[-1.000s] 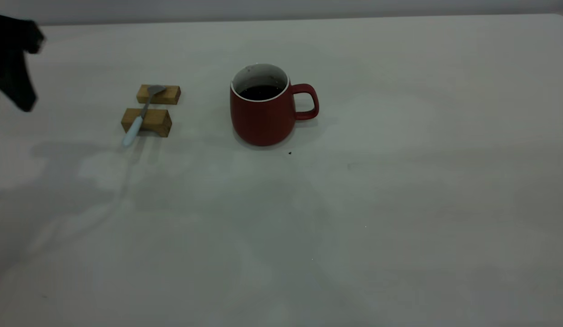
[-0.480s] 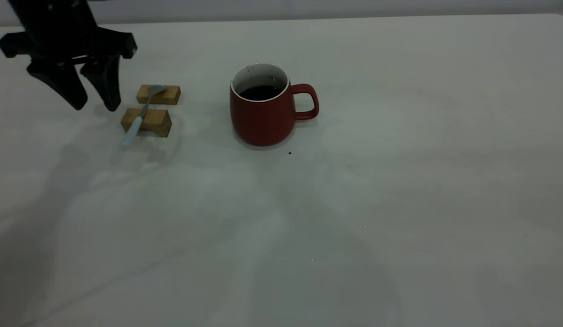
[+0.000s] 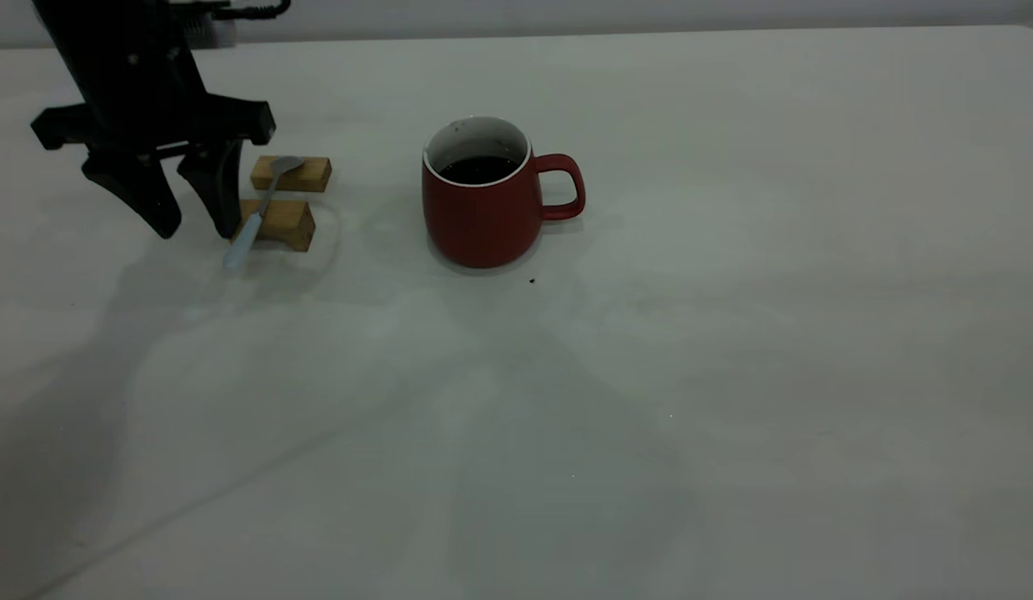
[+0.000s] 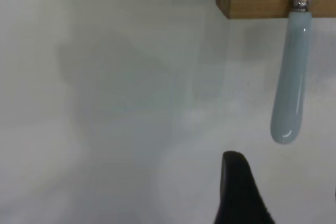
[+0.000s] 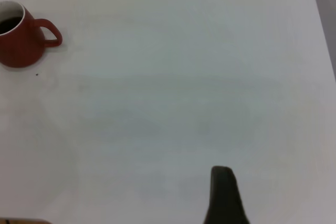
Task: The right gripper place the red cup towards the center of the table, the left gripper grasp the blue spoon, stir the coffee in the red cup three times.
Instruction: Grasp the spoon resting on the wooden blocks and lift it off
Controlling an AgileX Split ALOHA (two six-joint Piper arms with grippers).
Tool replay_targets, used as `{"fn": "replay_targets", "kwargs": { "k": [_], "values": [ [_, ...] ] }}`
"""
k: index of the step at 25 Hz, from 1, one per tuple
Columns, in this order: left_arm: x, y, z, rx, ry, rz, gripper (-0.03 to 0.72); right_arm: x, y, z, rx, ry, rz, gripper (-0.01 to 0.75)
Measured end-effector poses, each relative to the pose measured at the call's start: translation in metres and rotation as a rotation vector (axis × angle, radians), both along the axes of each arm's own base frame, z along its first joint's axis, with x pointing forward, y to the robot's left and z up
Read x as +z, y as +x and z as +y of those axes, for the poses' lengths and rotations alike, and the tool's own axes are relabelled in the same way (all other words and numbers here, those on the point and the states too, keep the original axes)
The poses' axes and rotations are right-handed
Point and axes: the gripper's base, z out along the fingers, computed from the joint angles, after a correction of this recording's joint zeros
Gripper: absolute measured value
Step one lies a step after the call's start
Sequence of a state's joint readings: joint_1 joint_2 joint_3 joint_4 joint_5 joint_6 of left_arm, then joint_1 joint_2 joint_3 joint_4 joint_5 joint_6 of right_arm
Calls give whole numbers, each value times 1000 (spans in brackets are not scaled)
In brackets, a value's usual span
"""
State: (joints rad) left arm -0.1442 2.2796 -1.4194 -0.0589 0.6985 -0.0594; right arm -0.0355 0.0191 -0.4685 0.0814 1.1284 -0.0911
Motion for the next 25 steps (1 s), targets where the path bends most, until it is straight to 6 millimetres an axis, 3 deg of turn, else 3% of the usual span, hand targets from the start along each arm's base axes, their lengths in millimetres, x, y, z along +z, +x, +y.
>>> {"fn": "replay_targets", "kwargs": {
  "k": [18, 21, 25],
  "values": [
    [-44, 12, -4, 37, -28, 5, 489, 0, 0, 0, 0, 0, 0, 570],
    [-43, 13, -5, 46, -30, 0, 403, 0, 0, 0, 0, 0, 0, 570],
    [-42, 13, -5, 73, -30, 7, 174, 0, 0, 0, 0, 0, 0, 570]
  ]
}}
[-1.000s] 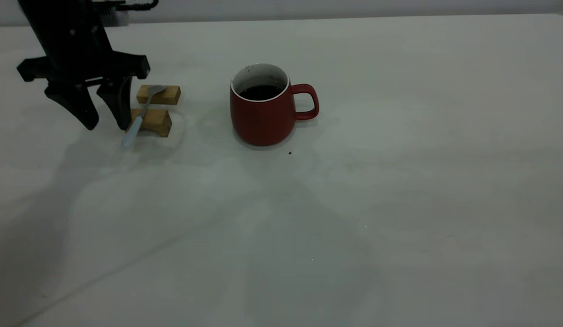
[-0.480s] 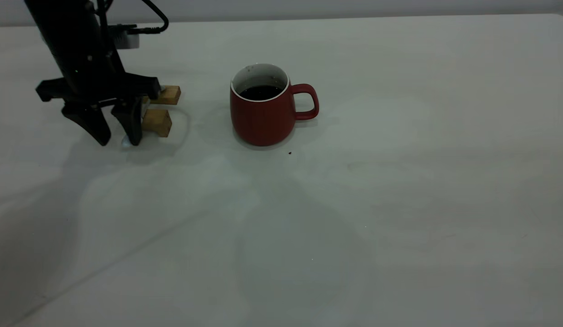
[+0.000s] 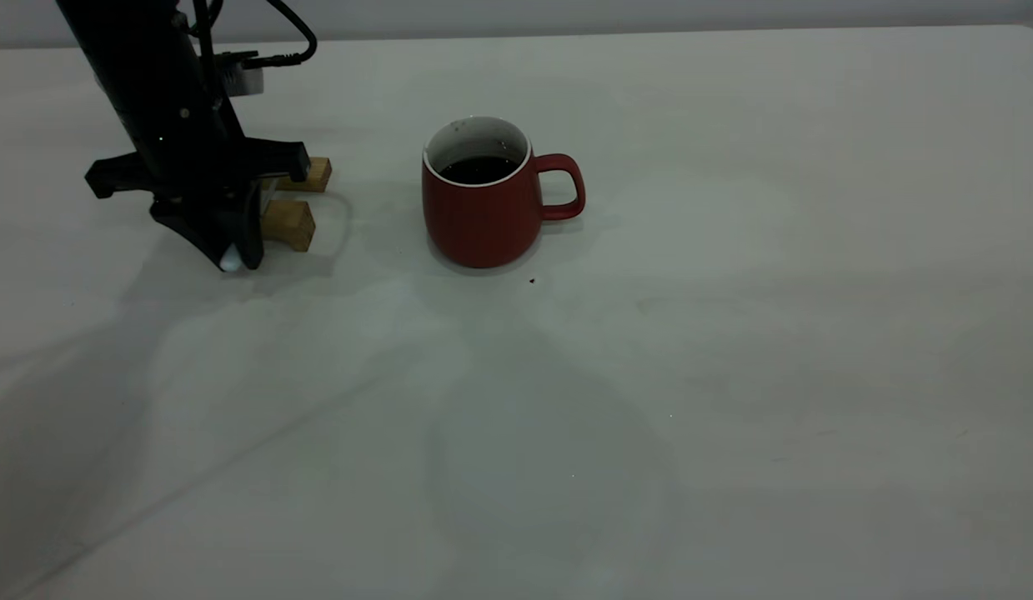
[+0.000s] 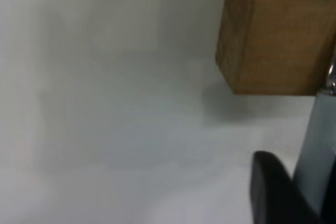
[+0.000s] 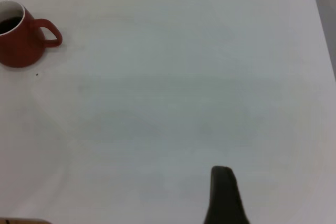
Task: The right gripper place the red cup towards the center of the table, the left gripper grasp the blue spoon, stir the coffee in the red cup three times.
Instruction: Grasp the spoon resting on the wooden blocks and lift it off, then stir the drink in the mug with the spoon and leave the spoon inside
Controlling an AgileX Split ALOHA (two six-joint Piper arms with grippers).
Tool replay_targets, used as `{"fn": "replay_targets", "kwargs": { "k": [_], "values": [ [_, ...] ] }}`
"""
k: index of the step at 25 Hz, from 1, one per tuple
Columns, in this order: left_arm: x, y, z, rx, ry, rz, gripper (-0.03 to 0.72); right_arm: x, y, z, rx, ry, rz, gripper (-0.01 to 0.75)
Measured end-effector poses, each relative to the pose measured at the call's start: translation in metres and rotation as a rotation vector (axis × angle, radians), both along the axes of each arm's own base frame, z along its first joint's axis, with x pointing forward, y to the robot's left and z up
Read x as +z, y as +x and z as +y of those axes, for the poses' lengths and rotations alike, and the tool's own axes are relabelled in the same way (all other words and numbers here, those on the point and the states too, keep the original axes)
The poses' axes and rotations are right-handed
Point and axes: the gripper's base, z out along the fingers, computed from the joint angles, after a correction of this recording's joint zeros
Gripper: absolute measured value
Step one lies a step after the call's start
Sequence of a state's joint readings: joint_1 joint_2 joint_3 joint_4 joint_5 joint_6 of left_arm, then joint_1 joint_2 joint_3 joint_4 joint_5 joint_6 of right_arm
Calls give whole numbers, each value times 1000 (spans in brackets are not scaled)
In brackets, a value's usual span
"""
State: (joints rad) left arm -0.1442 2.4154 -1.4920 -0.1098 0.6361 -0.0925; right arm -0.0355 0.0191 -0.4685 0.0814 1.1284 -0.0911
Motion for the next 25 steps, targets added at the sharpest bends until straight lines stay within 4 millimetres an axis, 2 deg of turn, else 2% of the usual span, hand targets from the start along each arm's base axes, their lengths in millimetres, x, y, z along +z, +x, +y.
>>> {"fn": "replay_targets", "kwargs": {
  "k": [4, 6, 8, 12, 17, 20, 25],
  "values": [
    [1, -1, -1, 8, -1, 10, 166, 0, 0, 0, 0, 0, 0, 570],
    [9, -2, -6, 2, -6, 11, 166, 0, 0, 0, 0, 0, 0, 570],
    [25, -2, -13, -6, -16, -3, 166, 0, 0, 0, 0, 0, 0, 570],
    [69, -2, -29, -19, -38, -67, 166, 0, 0, 0, 0, 0, 0, 570],
    [113, -14, -54, 39, -108, -72, 166, 0, 0, 0, 0, 0, 0, 570],
    [127, -23, -70, 103, -218, -15, 166, 0, 0, 0, 0, 0, 0, 570],
    [139, -29, -92, 202, -410, 65, 166, 0, 0, 0, 0, 0, 0, 570]
  ]
}}
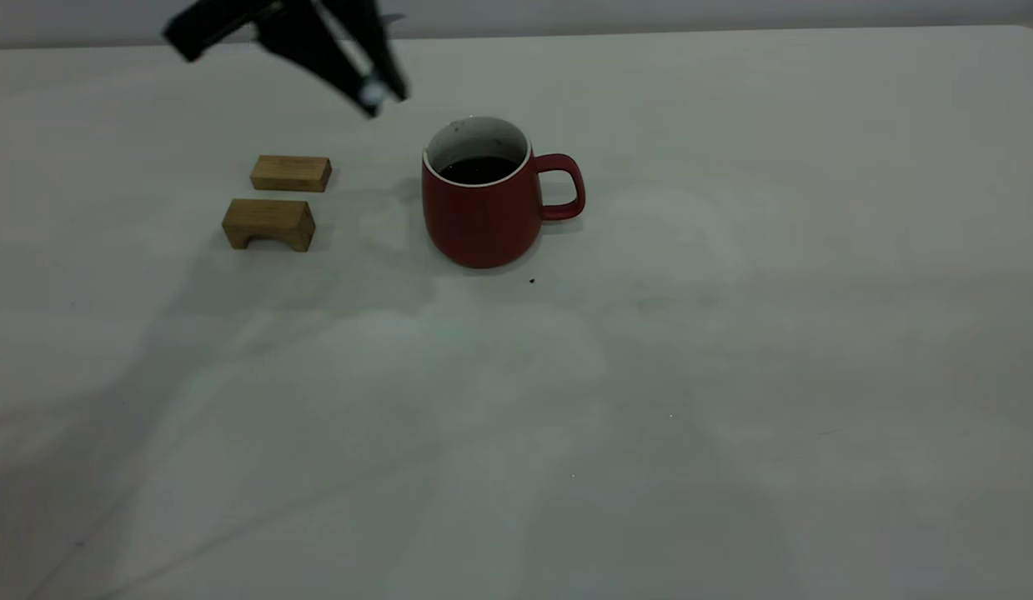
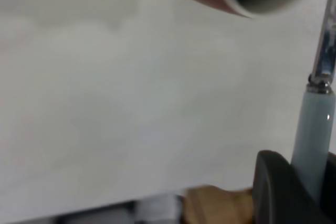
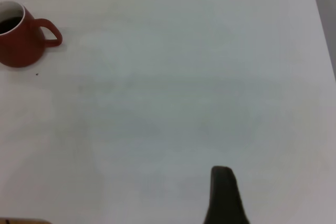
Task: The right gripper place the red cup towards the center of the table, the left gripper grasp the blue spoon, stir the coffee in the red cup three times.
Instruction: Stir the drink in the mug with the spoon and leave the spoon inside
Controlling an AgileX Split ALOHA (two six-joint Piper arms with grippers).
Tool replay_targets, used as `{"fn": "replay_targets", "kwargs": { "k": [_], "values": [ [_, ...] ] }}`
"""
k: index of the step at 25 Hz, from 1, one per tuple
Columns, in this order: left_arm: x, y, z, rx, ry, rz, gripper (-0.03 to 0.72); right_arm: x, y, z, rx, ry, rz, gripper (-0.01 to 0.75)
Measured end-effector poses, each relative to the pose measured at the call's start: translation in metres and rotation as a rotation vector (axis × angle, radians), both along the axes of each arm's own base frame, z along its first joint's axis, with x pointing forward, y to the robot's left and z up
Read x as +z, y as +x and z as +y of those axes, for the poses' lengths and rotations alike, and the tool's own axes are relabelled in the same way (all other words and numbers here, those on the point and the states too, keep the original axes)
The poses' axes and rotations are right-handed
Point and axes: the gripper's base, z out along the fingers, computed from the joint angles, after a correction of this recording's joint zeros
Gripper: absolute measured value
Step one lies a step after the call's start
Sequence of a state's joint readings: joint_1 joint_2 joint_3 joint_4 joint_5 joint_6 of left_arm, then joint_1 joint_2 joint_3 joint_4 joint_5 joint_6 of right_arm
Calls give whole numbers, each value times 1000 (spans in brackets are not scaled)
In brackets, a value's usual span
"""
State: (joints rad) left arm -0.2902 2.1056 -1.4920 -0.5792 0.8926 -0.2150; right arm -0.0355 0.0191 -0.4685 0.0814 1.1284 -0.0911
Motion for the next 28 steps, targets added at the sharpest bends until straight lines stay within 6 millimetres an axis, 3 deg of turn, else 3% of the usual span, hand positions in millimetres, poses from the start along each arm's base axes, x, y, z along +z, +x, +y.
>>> {"fn": "replay_targets", "kwargs": {
  "k": [15, 22, 28],
  "values": [
    [38, 11, -38, 444, -584, 272, 166, 0, 0, 0, 0, 0, 0, 570],
    [46, 15, -41, 661, -679, 484, 166, 0, 0, 0, 0, 0, 0, 570],
    [45, 21, -40, 970, -666, 758, 166, 0, 0, 0, 0, 0, 0, 570]
  ]
}}
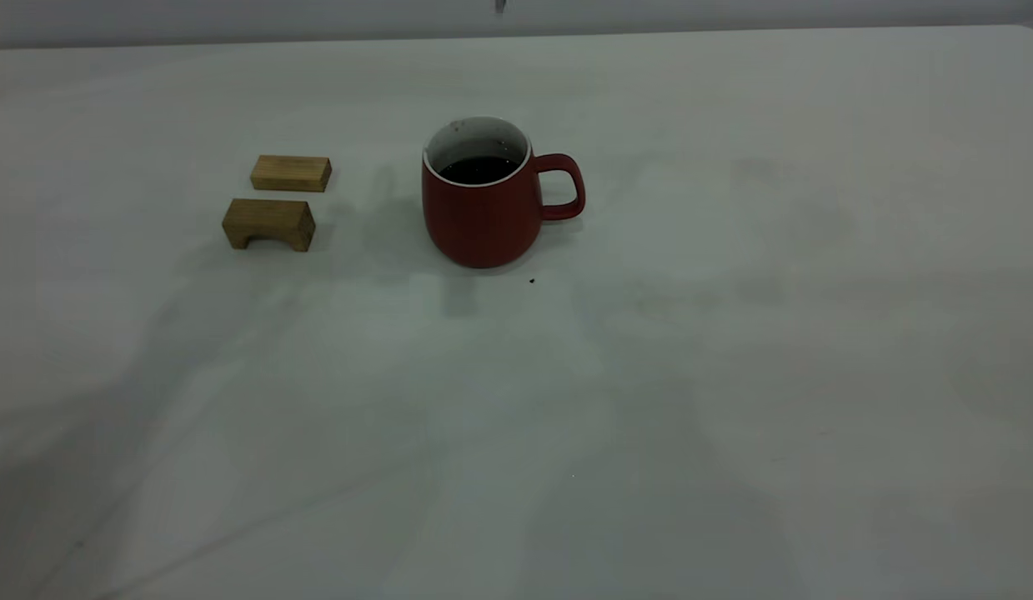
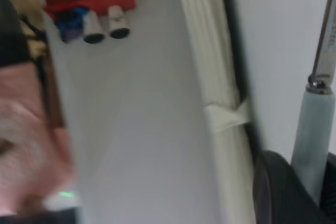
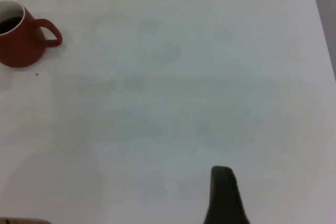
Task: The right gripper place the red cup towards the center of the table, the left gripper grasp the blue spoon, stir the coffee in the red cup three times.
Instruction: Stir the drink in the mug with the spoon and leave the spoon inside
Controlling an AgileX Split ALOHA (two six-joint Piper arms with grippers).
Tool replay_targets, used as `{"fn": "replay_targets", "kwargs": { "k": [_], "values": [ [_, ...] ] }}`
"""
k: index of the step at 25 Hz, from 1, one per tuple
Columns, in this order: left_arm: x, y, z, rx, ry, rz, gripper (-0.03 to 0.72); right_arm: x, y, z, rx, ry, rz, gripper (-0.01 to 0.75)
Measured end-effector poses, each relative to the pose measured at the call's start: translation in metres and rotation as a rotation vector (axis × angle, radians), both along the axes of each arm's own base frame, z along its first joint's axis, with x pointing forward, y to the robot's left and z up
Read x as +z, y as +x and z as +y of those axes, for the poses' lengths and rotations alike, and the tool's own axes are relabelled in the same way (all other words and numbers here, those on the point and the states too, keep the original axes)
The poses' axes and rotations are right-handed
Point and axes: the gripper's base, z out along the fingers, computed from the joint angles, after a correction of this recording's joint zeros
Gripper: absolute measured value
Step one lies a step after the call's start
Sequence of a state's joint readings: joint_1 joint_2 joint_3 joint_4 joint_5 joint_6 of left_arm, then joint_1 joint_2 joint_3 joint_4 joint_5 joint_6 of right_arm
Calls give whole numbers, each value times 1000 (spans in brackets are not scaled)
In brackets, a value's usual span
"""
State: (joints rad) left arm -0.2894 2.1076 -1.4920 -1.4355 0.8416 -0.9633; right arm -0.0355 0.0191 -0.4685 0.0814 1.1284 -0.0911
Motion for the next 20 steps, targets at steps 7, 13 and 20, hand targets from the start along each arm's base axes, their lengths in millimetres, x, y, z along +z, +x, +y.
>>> {"fn": "replay_targets", "kwargs": {
  "k": [7, 13, 20],
  "values": [
    [-11, 9, 3, 139, 23, 106, 166, 0, 0, 0, 0, 0, 0, 570],
    [-31, 17, 7, 205, 56, 133, 166, 0, 0, 0, 0, 0, 0, 570],
    [-74, 23, 10, 240, 78, 224, 166, 0, 0, 0, 0, 0, 0, 570]
  ]
}}
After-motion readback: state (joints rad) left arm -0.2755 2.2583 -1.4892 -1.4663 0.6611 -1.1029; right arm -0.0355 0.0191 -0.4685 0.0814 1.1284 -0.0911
